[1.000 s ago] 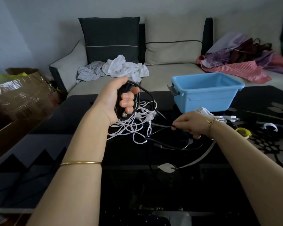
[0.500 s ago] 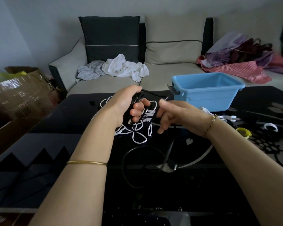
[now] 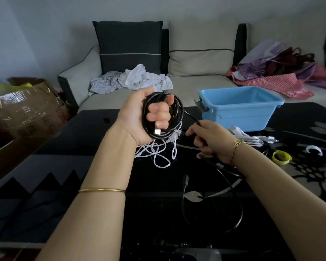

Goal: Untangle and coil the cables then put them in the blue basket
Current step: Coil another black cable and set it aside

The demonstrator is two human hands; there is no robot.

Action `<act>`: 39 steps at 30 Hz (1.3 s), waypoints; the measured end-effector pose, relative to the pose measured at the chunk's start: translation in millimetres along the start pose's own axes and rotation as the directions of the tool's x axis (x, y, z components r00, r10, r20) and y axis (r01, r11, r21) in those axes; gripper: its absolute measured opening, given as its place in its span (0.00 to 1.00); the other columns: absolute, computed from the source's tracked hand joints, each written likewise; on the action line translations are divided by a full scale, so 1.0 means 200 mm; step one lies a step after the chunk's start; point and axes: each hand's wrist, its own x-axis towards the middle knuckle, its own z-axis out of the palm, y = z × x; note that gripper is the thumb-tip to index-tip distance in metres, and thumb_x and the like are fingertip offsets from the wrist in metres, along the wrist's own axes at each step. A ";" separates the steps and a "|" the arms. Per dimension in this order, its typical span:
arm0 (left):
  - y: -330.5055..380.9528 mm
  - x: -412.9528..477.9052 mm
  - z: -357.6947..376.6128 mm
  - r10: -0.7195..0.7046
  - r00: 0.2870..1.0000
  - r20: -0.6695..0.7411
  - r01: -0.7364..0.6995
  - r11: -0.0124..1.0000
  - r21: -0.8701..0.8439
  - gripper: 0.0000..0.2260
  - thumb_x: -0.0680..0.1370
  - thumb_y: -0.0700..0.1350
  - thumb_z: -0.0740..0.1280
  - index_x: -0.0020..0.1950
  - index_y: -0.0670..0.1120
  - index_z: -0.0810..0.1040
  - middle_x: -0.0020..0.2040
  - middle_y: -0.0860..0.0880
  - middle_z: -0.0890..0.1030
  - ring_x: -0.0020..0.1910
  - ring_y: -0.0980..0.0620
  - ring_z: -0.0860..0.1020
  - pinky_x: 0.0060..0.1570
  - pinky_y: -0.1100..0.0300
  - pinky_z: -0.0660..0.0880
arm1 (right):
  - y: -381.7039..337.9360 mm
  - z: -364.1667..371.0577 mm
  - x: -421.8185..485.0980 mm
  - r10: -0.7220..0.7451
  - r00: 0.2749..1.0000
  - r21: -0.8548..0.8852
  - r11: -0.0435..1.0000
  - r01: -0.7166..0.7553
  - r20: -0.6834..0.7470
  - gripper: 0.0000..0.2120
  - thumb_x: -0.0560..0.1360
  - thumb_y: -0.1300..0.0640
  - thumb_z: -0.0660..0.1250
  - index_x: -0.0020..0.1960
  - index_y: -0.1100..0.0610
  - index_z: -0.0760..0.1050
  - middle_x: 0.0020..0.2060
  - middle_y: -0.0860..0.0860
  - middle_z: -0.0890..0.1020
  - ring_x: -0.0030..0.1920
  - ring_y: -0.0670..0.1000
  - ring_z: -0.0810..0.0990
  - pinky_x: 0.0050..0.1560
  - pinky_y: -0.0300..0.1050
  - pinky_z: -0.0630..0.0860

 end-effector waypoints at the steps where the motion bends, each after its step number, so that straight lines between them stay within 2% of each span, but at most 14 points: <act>1: 0.00 0.00 0.00 0.026 0.999 0.022 -0.025 0.997 -0.080 0.18 0.76 0.48 0.54 0.40 0.38 0.77 0.21 0.55 0.63 0.17 0.58 0.62 0.19 0.67 0.61 | 0.00 0.02 -0.01 -0.004 1.000 -0.042 0.999 0.005 0.029 0.10 0.80 0.58 0.55 0.44 0.59 0.72 0.24 0.52 0.66 0.16 0.44 0.59 0.29 0.42 0.65; 4: -0.01 0.01 -0.02 0.137 0.991 0.005 -0.132 0.963 -0.235 0.18 0.74 0.47 0.55 0.50 0.35 0.77 0.24 0.54 0.66 0.20 0.58 0.64 0.23 0.66 0.64 | 0.01 0.09 -0.03 0.015 0.989 -0.187 0.982 0.012 0.145 0.08 0.80 0.59 0.56 0.45 0.59 0.72 0.23 0.52 0.66 0.16 0.43 0.60 0.26 0.41 0.65; 9: 0.01 0.05 -0.08 0.328 0.920 -0.214 -0.379 0.882 -0.279 0.19 0.83 0.50 0.48 0.60 0.37 0.68 0.29 0.50 0.71 0.25 0.54 0.69 0.35 0.62 0.71 | -0.04 0.19 -0.11 0.095 0.905 -0.514 0.845 0.146 0.415 0.04 0.78 0.61 0.60 0.49 0.61 0.72 0.24 0.52 0.69 0.20 0.45 0.68 0.22 0.36 0.68; 12: -0.02 0.08 -0.11 0.379 0.855 -0.355 -0.419 0.907 -0.042 0.17 0.84 0.53 0.51 0.52 0.40 0.69 0.29 0.49 0.73 0.25 0.53 0.72 0.33 0.60 0.74 | -0.11 0.22 -0.16 0.120 0.849 -0.541 0.814 0.213 0.514 0.03 0.78 0.62 0.60 0.48 0.60 0.72 0.25 0.52 0.70 0.22 0.46 0.70 0.22 0.37 0.72; 15: -0.08 0.10 -0.09 0.464 0.807 -0.367 -0.318 0.863 0.392 0.16 0.84 0.51 0.53 0.43 0.42 0.70 0.26 0.48 0.74 0.23 0.52 0.72 0.32 0.59 0.73 | -0.18 0.20 -0.18 0.048 0.858 -0.530 0.803 0.272 0.512 0.04 0.77 0.65 0.61 0.46 0.61 0.75 0.24 0.52 0.69 0.19 0.43 0.69 0.22 0.38 0.74; 19: -0.12 0.07 -0.04 0.478 0.863 -0.165 -0.068 0.433 0.899 0.17 0.83 0.48 0.54 0.40 0.41 0.70 0.30 0.47 0.75 0.24 0.55 0.72 0.28 0.67 0.70 | -0.22 0.09 -0.16 -0.120 0.939 -0.525 0.803 0.282 0.322 0.03 0.74 0.62 0.67 0.41 0.59 0.78 0.24 0.51 0.70 0.18 0.44 0.69 0.22 0.37 0.73; 21: -0.13 0.06 -0.04 0.389 0.914 -0.119 0.036 0.213 0.976 0.18 0.83 0.51 0.54 0.40 0.42 0.71 0.31 0.48 0.77 0.28 0.53 0.74 0.35 0.62 0.72 | -0.21 0.03 -0.15 -0.181 0.961 -0.538 0.799 0.268 0.209 0.03 0.72 0.61 0.70 0.40 0.55 0.79 0.28 0.53 0.76 0.19 0.46 0.72 0.24 0.37 0.73; 23: -0.15 0.07 -0.04 0.229 0.964 -0.132 0.098 0.153 0.983 0.18 0.82 0.53 0.54 0.40 0.42 0.71 0.31 0.44 0.77 0.28 0.47 0.74 0.36 0.56 0.73 | -0.20 -0.01 -0.13 -0.245 0.961 -0.565 0.779 0.272 0.126 0.06 0.69 0.63 0.71 0.38 0.53 0.79 0.29 0.49 0.77 0.21 0.46 0.74 0.25 0.37 0.74; 26: -0.16 0.05 -0.01 -0.005 0.978 -0.210 0.206 0.228 0.952 0.22 0.82 0.55 0.52 0.44 0.40 0.74 0.28 0.47 0.74 0.24 0.50 0.70 0.29 0.60 0.71 | -0.20 -0.08 -0.11 -0.334 0.941 -0.656 0.700 0.283 0.049 0.08 0.67 0.63 0.72 0.36 0.52 0.77 0.27 0.45 0.77 0.22 0.42 0.74 0.29 0.33 0.72; 29: -0.16 0.03 0.01 -0.166 0.965 -0.203 0.244 0.286 0.926 0.29 0.80 0.62 0.55 0.52 0.36 0.77 0.25 0.50 0.70 0.22 0.54 0.67 0.27 0.61 0.69 | -0.17 -0.13 -0.08 -0.371 0.928 -0.706 0.653 0.274 0.017 0.06 0.67 0.57 0.74 0.36 0.53 0.77 0.28 0.48 0.80 0.26 0.43 0.77 0.37 0.39 0.74; 32: -0.15 0.01 0.02 -0.276 0.952 -0.133 0.224 0.330 0.917 0.22 0.80 0.55 0.60 0.49 0.34 0.78 0.24 0.51 0.66 0.21 0.55 0.63 0.25 0.61 0.64 | -0.12 -0.16 -0.05 -0.354 0.935 -0.730 0.646 0.223 -0.027 0.09 0.69 0.52 0.72 0.33 0.51 0.75 0.27 0.51 0.82 0.29 0.47 0.80 0.42 0.47 0.79; 34: -0.13 0.00 0.02 -0.302 0.947 -0.109 0.239 0.438 0.867 0.20 0.81 0.51 0.57 0.46 0.36 0.77 0.22 0.52 0.64 0.19 0.57 0.61 0.23 0.64 0.62 | -0.09 -0.21 -0.03 -0.351 0.931 -0.757 0.635 0.154 -0.105 0.12 0.70 0.51 0.72 0.31 0.51 0.73 0.25 0.49 0.81 0.30 0.47 0.81 0.44 0.49 0.79; 36: -0.11 -0.01 0.01 -0.287 0.956 -0.051 0.220 0.594 0.774 0.20 0.80 0.51 0.56 0.44 0.37 0.76 0.21 0.53 0.62 0.18 0.58 0.60 0.20 0.65 0.61 | -0.05 -0.22 -0.02 -0.294 0.945 -0.679 0.724 0.124 -0.142 0.14 0.71 0.52 0.71 0.30 0.53 0.73 0.26 0.50 0.81 0.29 0.49 0.81 0.41 0.48 0.78; 39: -0.07 -0.01 0.02 -0.233 0.970 0.063 0.159 0.812 0.562 0.18 0.75 0.53 0.58 0.40 0.38 0.76 0.20 0.54 0.61 0.16 0.60 0.59 0.18 0.67 0.60 | 0.00 -0.16 -0.03 -0.169 0.981 -0.365 0.923 0.124 -0.096 0.11 0.73 0.55 0.70 0.34 0.59 0.76 0.23 0.53 0.77 0.20 0.50 0.75 0.27 0.40 0.75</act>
